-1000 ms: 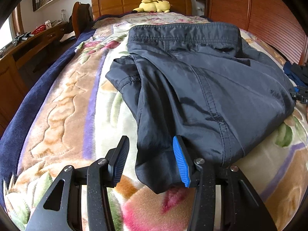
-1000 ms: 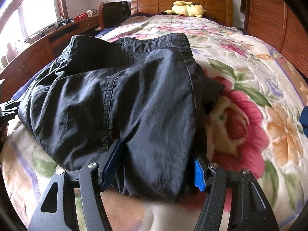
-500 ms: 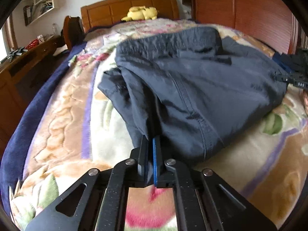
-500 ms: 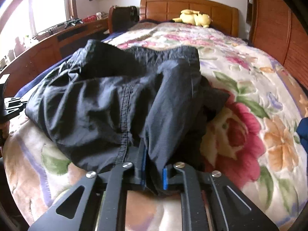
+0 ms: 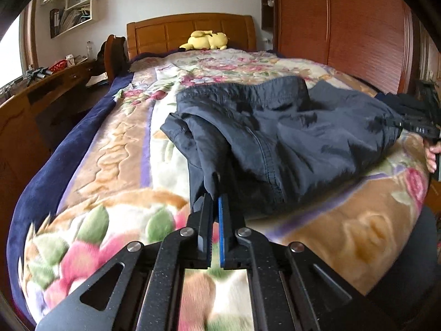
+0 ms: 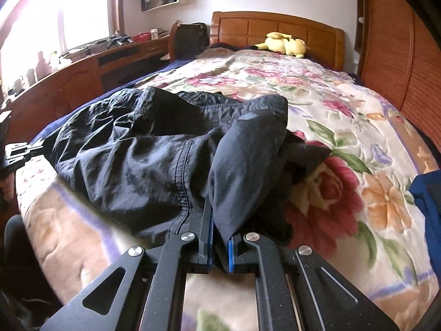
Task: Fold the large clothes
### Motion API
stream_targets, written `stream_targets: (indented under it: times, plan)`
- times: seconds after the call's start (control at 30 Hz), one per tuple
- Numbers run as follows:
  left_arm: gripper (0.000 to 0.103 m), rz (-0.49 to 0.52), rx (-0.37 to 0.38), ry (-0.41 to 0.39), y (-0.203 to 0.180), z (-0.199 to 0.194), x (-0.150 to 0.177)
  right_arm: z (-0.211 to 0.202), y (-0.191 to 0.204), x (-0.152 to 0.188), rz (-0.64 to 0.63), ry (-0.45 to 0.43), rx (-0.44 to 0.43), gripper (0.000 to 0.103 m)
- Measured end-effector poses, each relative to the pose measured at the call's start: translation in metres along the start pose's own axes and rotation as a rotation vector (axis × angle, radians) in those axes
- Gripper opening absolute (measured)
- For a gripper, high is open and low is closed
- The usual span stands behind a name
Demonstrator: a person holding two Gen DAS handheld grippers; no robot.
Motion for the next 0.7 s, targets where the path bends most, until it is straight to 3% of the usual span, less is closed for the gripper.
stream_targets:
  times: [0.17, 0.3, 0.33, 0.37, 0.47, 0.6, 0.7]
  plan:
    - [0.004, -0.036, 0.033, 0.018, 0.005, -0.013, 0.013, -0.023, -0.003, 0.02, 0.026, 0.01, -0.046, 0.007]
    - [0.005, -0.053, 0.018, 0.002, 0.013, -0.017, 0.013, -0.02, -0.013, 0.018, 0.051, 0.029, -0.042, 0.01]
    - [0.012, -0.064, 0.028, -0.001, 0.016, -0.018, 0.012, -0.019, -0.016, 0.016, 0.063, 0.031, -0.046, 0.012]
    - [0.023, -0.085, 0.045, -0.004, 0.02, -0.02, 0.008, -0.019, -0.017, 0.014, 0.076, 0.031, -0.049, 0.015]
    - [0.034, -0.089, 0.04, -0.014, 0.024, -0.021, 0.0, -0.021, -0.022, 0.006, 0.098, 0.022, -0.047, 0.025]
    - [0.037, -0.1, 0.037, -0.027, 0.031, -0.017, -0.015, -0.029, -0.027, -0.002, 0.1, -0.007, -0.014, 0.042]
    - [0.037, -0.091, 0.037, -0.027, 0.031, -0.009, -0.03, -0.03, -0.027, -0.007, 0.089, -0.002, 0.01, 0.047]
Point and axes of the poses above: each gripper's, at about its wrist camera, not at the fingertips, and z roughly the way its jaws point, y to its left, x to its underside, the point moved 3 cm from there along z, roughly the way its jaws point, and after that the axes turned 5 degrees about y, right-handed, at the moved point
